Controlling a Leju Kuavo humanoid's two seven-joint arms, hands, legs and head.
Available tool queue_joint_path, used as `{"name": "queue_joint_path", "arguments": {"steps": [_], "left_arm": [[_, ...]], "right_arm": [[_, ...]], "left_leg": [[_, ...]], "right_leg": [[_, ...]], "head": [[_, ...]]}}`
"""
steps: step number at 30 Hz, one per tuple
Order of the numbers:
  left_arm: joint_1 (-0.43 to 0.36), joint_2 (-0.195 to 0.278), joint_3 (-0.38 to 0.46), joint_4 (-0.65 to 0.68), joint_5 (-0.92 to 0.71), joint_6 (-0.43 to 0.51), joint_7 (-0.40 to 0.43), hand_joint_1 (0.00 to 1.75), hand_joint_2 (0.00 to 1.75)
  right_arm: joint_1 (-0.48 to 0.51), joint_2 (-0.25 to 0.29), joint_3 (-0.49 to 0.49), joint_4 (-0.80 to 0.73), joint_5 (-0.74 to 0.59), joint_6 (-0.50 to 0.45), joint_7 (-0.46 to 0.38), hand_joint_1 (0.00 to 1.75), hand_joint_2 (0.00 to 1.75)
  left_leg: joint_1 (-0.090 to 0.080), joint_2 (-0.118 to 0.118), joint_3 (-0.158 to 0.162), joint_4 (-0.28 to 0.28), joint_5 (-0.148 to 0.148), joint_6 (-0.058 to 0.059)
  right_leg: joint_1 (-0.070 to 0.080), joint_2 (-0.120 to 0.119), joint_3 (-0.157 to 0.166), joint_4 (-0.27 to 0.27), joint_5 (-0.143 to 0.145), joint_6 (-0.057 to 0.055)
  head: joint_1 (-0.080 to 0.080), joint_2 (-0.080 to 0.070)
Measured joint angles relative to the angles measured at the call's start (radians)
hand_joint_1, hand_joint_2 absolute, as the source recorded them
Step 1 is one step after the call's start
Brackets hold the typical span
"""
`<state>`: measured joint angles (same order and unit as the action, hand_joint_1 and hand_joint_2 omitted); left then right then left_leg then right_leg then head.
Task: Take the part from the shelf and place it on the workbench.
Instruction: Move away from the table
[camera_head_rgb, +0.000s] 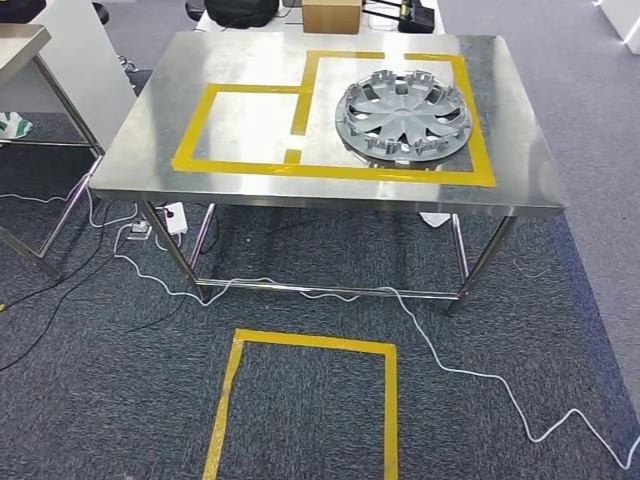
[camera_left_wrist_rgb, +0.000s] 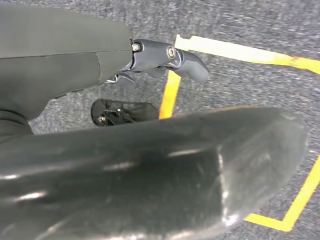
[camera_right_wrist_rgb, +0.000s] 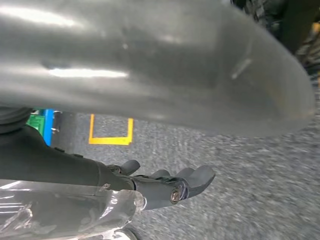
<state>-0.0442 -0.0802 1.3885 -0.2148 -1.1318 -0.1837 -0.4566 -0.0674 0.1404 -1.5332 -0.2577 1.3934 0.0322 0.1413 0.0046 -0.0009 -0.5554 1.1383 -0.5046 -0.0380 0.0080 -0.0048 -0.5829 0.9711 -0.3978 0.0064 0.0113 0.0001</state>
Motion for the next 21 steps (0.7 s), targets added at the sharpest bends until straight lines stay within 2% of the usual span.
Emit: {"name": "queue_joint_path", "arguments": {"steps": [1, 2, 3, 4, 5, 6, 7, 8, 10, 11, 12, 13, 14, 15, 16, 17, 18, 19, 20, 21], "left_arm": [[-0.001, 0.001, 0.000, 0.000, 0.002, 0.002, -0.001, 0.00, 0.00], [-0.003, 0.001, 0.000, 0.000, 0.002, 0.005, -0.002, 0.00, 0.00], [-0.005, 0.001, 0.000, 0.000, 0.001, 0.008, -0.006, 0.00, 0.00], [-0.005, 0.001, 0.000, 0.000, 0.000, 0.011, -0.010, 0.00, 0.00], [-0.005, 0.000, 0.000, 0.000, -0.001, 0.011, -0.016, 0.00, 0.00], [-0.004, 0.000, 0.000, 0.000, -0.003, 0.011, -0.022, 0.00, 0.00], [-0.004, 0.000, 0.000, 0.000, -0.005, 0.009, -0.029, 0.00, 0.00], [-0.005, 0.000, -0.001, 0.000, -0.008, 0.007, -0.036, 0.00, 0.00], [-0.007, 0.005, -0.004, 0.000, -0.011, 0.002, -0.053, 0.00, 0.00], [-0.008, 0.008, -0.006, 0.000, -0.012, -0.001, -0.060, 0.00, 0.00], [-0.009, 0.011, -0.007, 0.000, -0.013, -0.004, -0.065, 0.00, 0.00], [-0.009, 0.013, -0.008, 0.000, -0.014, -0.007, -0.069, 0.00, 0.00], [-0.010, 0.014, -0.009, 0.000, -0.014, -0.008, -0.071, 0.00, 0.00], [-0.010, 0.016, -0.010, 0.000, -0.015, -0.009, -0.072, 0.00, 0.00], [-0.010, 0.018, -0.011, 0.000, -0.017, -0.008, -0.072, 0.00, 0.00], [-0.011, 0.021, -0.013, 0.000, -0.018, -0.006, -0.072, 0.00, 0.00], [-0.011, 0.024, -0.014, 0.000, -0.018, -0.004, -0.071, 0.00, 0.00], [-0.012, 0.027, -0.015, 0.000, -0.019, -0.002, -0.069, 0.00, 0.00], [-0.011, 0.029, -0.015, 0.000, -0.019, -0.001, -0.066, 0.00, 0.00], [-0.010, 0.032, -0.015, 0.000, -0.019, 0.001, -0.064, 0.00, 0.00]], "right_arm": [[0.000, 0.000, 0.002, 0.003, 0.000, 0.005, 0.003, 0.00, 0.00], [-0.001, 0.000, 0.003, 0.005, 0.001, 0.013, 0.004, 0.00, 0.00], [-0.001, 0.000, 0.005, 0.008, 0.001, 0.022, 0.002, 0.00, 0.00], [-0.001, 0.000, 0.006, 0.009, 0.001, 0.032, 0.000, 0.00, 0.00], [0.000, -0.001, 0.007, 0.010, -0.001, 0.042, -0.004, 0.00, 0.00], [0.002, -0.002, 0.007, 0.011, -0.003, 0.049, -0.008, 0.00, 0.00], [0.004, -0.003, 0.007, 0.012, -0.005, 0.053, -0.011, 0.00, 0.00], [0.007, -0.003, 0.007, 0.013, -0.007, 0.056, -0.014, 0.00, 0.00], [0.008, -0.003, 0.007, 0.015, -0.008, 0.059, -0.016, 0.00, 0.00], [0.007, -0.003, 0.007, 0.016, -0.010, 0.060, -0.018, 0.00, 0.00], [0.006, -0.003, 0.007, 0.017, -0.011, 0.061, -0.019, 0.00, 0.00], [0.005, -0.003, 0.007, 0.017, -0.012, 0.062, -0.019, 0.00, 0.00], [0.004, -0.003, 0.007, 0.018, -0.012, 0.063, -0.020, 0.00, 0.00], [0.002, -0.003, 0.008, 0.018, -0.012, 0.064, -0.022, 0.00, 0.00], [-0.001, -0.003, 0.009, 0.019, -0.012, 0.066, -0.026, 0.00, 0.00], [-0.004, -0.003, 0.010, 0.021, -0.013, 0.069, -0.030, 0.00, 0.00], [-0.006, -0.002, 0.010, 0.022, -0.014, 0.072, -0.034, 0.00, 0.00], [-0.007, -0.001, 0.010, 0.025, -0.015, 0.074, -0.038, 0.00, 0.00], [-0.007, 0.001, 0.010, 0.027, -0.017, 0.076, -0.039, 0.00, 0.00], [-0.008, 0.003, 0.010, 0.029, -0.018, 0.077, -0.038, 0.00, 0.00]], "left_leg": [[-0.002, 0.000, 0.057, -0.080, 0.007, 0.005], [-0.003, 0.000, 0.101, -0.146, 0.004, 0.009], [-0.005, 0.000, 0.126, -0.189, -0.003, 0.014], [-0.008, 0.000, 0.131, -0.208, -0.005, 0.019], [-0.007, 0.001, 0.122, -0.207, 0.001, 0.026], [-0.007, 0.002, 0.112, -0.206, 0.010, 0.033], [-0.006, 0.003, 0.103, -0.206, 0.021, 0.040], [-0.004, 0.005, 0.092, -0.207, 0.032, 0.046], [-0.005, 0.005, 0.066, -0.206, 0.054, 0.051], [-0.005, 0.005, 0.052, -0.205, 0.065, 0.050], [-0.005, 0.005, 0.037, -0.203, 0.076, 0.049], [-0.005, 0.005, 0.022, -0.202, 0.087, 0.047], [-0.005, 0.005, 0.009, -0.200, 0.097, 0.044], [-0.004, 0.005, -0.003, -0.199, 0.107, 0.040], [-0.005, 0.004, -0.012, -0.198, 0.116, 0.035], [-0.006, 0.004, -0.019, -0.197, 0.126, 0.030], [-0.006, 0.004, -0.023, -0.197, 0.135, 0.024], [-0.006, 0.004, -0.027, -0.198, 0.144, 0.019], [-0.005, 0.004, -0.031, -0.199, 0.152, 0.013], [-0.004, 0.003, -0.037, -0.196, 0.148, 0.007]], "right_leg": [[0.002, 0.000, -0.012, 0.005, 0.007, 0.003], [0.004, -0.001, -0.021, 0.010, 0.016, 0.006], [0.005, -0.001, -0.028, 0.013, 0.025, 0.010], [0.005, -0.002, -0.035, 0.014, 0.035, 0.016], [0.003, -0.002, -0.040, 0.014, 0.043, 0.021], [0.002, -0.001, -0.047, 0.019, 0.037, 0.028], [0.000, 0.001, -0.057, 0.038, 0.012, 0.034], [-0.002, 0.002, -0.072, 0.079, -0.029, 0.041], [-0.005, 0.003, -0.107, 0.210, -0.126, 0.050], [-0.007, 0.003, -0.118, 0.271, -0.154, 0.053], [-0.007, 0.003, -0.114, 0.304, -0.157, 0.054], [-0.008, 0.003, -0.092, 0.301, -0.140, 0.055], [-0.009, 0.003, -0.054, 0.263, -0.113, 0.055], [-0.010, 0.003, 0.003, 0.191, -0.092, 0.055], [-0.011, 0.005, 0.062, 0.108, -0.086, 0.054], [-0.010, 0.007, 0.105, 0.043, -0.088, 0.050], [-0.008, 0.010, 0.131, -0.004, -0.095, 0.045], [-0.006, 0.012, 0.135, -0.019, -0.098, 0.039], [-0.005, 0.012, 0.124, -0.017, -0.091, 0.030], [-0.006, 0.011, 0.116, -0.017, -0.084, 0.022]], "head": [[-0.001, 0.000], [-0.001, 0.000], [-0.001, 0.000], [-0.001, 0.000], [-0.001, 0.000], [-0.001, 0.000], [0.001, 0.000], [0.004, 0.000], [0.009, 0.000], [0.010, 0.000], [0.011, 0.000], [0.011, 0.000], [0.012, 0.000], [0.012, 0.000], [0.013, 0.000], [0.013, 0.000], [0.013, 0.000], [0.013, 0.000], [0.013, 0.000], [0.014, 0.000]]}}
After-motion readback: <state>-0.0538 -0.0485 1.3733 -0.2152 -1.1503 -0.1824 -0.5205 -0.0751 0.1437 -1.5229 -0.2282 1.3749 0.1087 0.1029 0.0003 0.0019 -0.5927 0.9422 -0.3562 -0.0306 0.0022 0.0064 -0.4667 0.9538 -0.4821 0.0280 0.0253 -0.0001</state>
